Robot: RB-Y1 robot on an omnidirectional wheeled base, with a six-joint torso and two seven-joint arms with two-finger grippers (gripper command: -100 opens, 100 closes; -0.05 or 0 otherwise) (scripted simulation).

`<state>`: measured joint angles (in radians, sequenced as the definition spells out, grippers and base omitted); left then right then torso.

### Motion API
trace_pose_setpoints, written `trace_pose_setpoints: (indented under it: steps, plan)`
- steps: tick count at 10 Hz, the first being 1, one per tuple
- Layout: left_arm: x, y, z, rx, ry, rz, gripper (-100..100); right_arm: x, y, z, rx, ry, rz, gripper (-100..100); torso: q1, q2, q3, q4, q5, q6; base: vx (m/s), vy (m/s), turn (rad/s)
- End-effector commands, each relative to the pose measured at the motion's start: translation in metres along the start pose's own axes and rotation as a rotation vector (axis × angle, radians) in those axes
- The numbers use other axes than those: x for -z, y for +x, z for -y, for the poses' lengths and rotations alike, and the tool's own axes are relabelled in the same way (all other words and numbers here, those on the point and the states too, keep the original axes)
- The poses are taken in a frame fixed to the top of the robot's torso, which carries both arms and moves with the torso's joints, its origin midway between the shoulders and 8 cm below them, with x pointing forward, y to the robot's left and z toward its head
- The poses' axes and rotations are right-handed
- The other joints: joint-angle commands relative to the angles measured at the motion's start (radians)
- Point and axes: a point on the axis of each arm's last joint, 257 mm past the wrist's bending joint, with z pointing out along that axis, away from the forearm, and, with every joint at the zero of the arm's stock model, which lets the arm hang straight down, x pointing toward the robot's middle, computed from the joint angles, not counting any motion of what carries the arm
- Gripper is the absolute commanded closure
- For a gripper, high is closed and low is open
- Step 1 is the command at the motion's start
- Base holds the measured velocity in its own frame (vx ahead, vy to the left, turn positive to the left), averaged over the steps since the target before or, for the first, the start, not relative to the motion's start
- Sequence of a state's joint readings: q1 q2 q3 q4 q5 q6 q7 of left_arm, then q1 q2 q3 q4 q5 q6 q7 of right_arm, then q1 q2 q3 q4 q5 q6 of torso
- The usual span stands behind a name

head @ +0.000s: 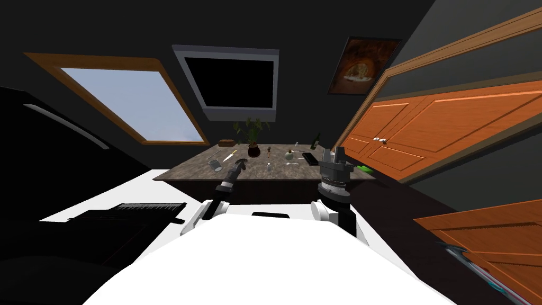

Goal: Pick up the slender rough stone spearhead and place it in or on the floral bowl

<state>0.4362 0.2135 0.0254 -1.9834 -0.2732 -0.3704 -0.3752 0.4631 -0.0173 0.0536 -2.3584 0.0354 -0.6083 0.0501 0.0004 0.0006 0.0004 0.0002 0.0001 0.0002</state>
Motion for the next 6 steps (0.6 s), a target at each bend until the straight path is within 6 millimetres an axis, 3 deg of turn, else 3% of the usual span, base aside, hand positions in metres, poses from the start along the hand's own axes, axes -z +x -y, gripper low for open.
trace_pose_setpoints:
  steps: [1,6]
  plan:
    - [0.000,0.013,-0.015,-0.072,-0.023,-0.037,-100,0.000,0.000,0.000,0.000,0.000,0.000,0,0.000,0.000,0.000,0.000,0.000,0.000,-0.003,0.012,0.027]
    - [0.002,0.048,-0.057,-0.264,-0.060,-0.150,-100,0.000,0.000,0.000,0.000,0.000,0.000,0,0.002,-0.003,-0.002,-0.001,0.000,0.000,0.024,0.025,0.005]
